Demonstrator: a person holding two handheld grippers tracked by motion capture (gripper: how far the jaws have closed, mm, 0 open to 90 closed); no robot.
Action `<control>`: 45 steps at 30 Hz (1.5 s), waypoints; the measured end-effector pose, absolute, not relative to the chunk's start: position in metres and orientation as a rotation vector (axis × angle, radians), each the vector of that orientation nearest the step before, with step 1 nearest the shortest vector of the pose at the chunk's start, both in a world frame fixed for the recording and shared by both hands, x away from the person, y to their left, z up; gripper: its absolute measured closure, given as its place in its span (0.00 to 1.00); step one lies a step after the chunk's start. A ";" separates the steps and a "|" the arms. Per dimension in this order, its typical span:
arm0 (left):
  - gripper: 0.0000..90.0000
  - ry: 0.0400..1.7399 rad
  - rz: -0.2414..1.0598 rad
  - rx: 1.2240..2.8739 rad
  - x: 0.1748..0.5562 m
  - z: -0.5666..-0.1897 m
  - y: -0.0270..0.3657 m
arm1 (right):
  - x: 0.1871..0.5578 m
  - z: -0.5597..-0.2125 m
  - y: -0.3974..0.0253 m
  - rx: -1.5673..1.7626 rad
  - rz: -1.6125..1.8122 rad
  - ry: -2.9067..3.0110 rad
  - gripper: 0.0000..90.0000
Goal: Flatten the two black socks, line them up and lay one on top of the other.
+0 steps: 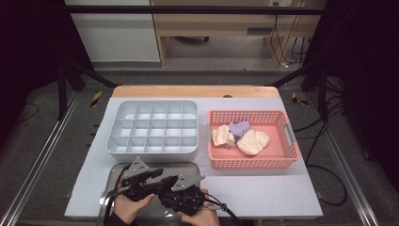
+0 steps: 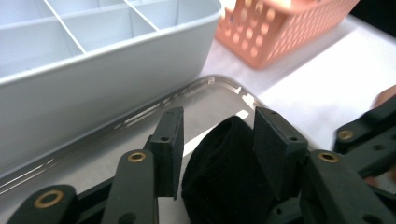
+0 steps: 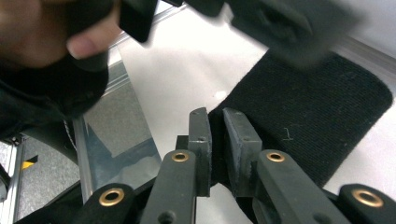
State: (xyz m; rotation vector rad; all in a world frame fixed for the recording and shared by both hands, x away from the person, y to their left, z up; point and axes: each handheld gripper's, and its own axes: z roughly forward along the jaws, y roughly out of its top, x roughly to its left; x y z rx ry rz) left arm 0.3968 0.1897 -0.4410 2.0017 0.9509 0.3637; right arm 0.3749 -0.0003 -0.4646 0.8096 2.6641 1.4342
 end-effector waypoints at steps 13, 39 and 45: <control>0.55 1.041 0.322 1.983 0.380 -0.458 0.213 | 0.379 -0.457 -0.031 0.895 1.411 2.629 0.85; 0.33 1.079 0.141 1.942 0.366 -0.475 0.212 | 0.371 -0.468 -0.041 1.020 1.342 2.647 0.96; 0.36 1.060 0.063 1.947 0.365 -0.478 0.206 | 0.373 -0.472 -0.044 1.041 1.323 2.632 0.95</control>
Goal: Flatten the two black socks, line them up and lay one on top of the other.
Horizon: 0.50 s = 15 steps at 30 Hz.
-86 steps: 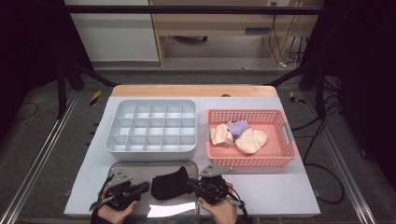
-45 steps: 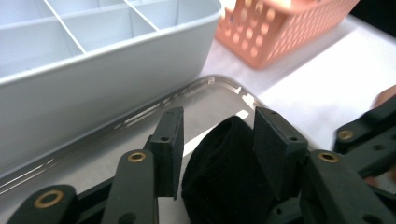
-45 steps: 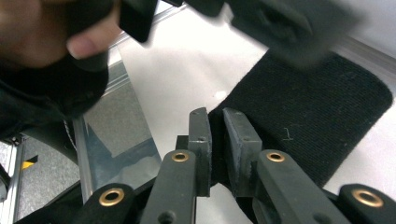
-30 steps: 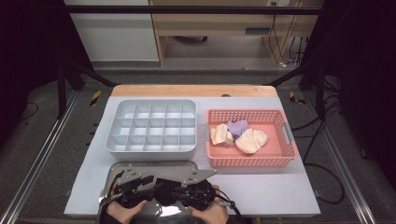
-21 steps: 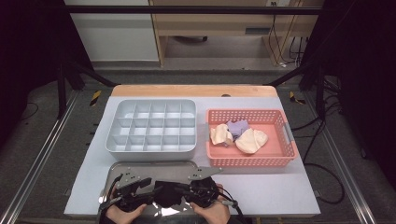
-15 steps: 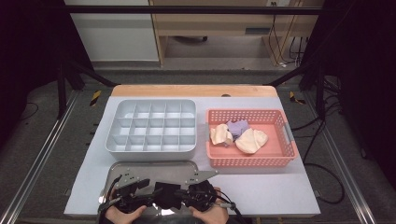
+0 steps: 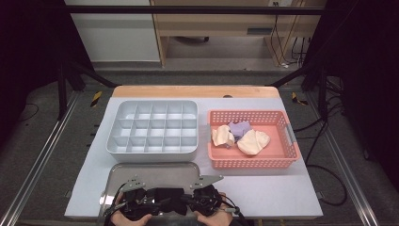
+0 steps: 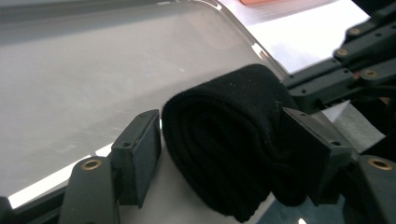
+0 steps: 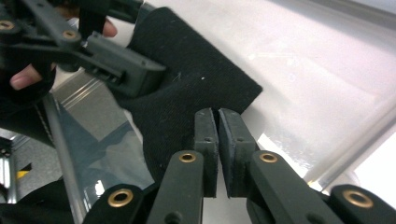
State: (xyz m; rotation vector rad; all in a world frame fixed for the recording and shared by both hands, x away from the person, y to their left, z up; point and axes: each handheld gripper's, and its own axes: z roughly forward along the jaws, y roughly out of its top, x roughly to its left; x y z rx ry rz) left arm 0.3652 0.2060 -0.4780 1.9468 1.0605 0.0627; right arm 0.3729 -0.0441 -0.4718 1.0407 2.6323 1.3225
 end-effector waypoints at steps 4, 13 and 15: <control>0.46 1.058 0.026 1.941 0.366 -0.478 0.205 | 0.374 -0.472 -0.045 1.033 1.319 2.631 0.94; 0.74 1.058 0.013 1.923 0.364 -0.472 0.204 | 0.376 -0.465 -0.054 1.049 1.383 2.570 0.89; 0.75 1.053 0.009 1.917 0.364 -0.470 0.204 | 0.377 -0.462 -0.060 1.055 1.408 2.530 0.87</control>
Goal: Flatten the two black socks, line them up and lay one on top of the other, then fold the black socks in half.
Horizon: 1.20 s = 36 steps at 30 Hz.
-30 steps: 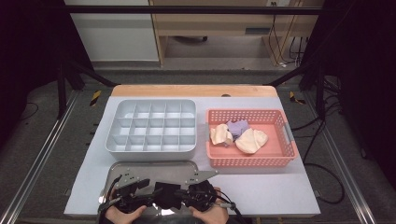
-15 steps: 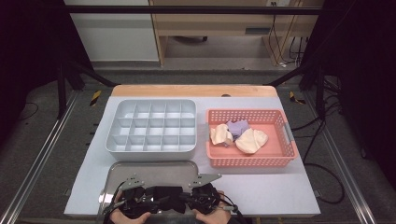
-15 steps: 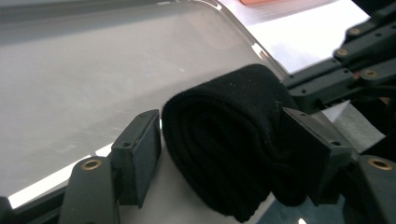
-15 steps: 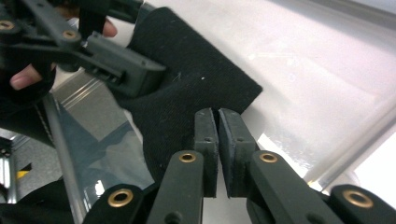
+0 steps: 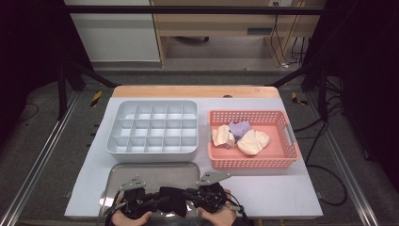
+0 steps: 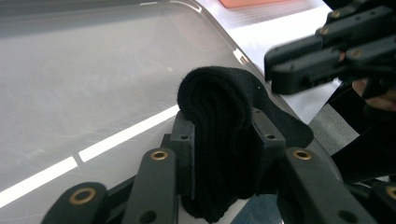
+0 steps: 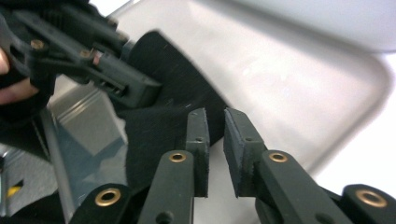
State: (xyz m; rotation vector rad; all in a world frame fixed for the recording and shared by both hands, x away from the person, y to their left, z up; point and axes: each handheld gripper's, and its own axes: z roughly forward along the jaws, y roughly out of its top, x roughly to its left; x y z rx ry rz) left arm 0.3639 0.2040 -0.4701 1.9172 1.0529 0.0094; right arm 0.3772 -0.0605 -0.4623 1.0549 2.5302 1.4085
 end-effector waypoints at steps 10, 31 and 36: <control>0.75 0.990 0.082 1.890 0.367 -0.448 0.207 | 0.385 -0.451 -0.102 1.123 1.351 2.324 0.69; 0.75 0.967 0.243 1.878 0.388 -0.415 0.227 | 0.383 -0.456 -0.180 1.328 1.164 2.101 0.44; 0.75 0.977 0.252 1.871 0.392 -0.408 0.234 | 0.380 -0.456 -0.191 1.359 1.174 2.076 0.43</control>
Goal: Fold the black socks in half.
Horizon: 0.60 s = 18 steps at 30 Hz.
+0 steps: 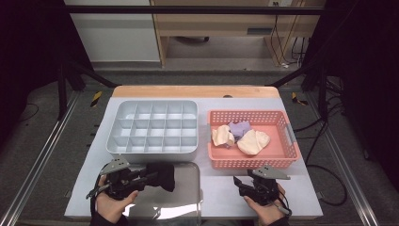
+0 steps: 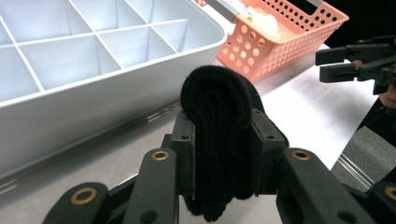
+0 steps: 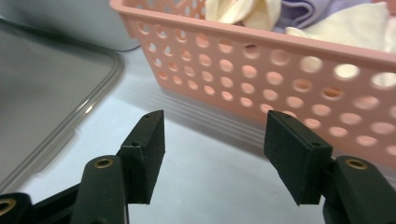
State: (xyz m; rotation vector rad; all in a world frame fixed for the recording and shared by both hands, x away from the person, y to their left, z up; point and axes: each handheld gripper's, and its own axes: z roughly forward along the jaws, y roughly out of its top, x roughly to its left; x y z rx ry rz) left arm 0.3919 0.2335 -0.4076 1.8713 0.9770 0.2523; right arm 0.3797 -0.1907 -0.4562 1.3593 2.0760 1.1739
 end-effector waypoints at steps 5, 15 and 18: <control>0.75 0.986 0.270 1.873 0.397 -0.402 0.240 | 0.377 -0.457 -0.197 1.373 1.173 2.059 0.42; 0.75 1.000 0.316 1.861 0.406 -0.380 0.250 | 0.373 -0.460 -0.205 1.390 1.163 2.032 0.41; 0.75 1.008 0.323 1.852 0.409 -0.373 0.252 | 0.373 -0.461 -0.206 1.396 1.170 2.029 0.40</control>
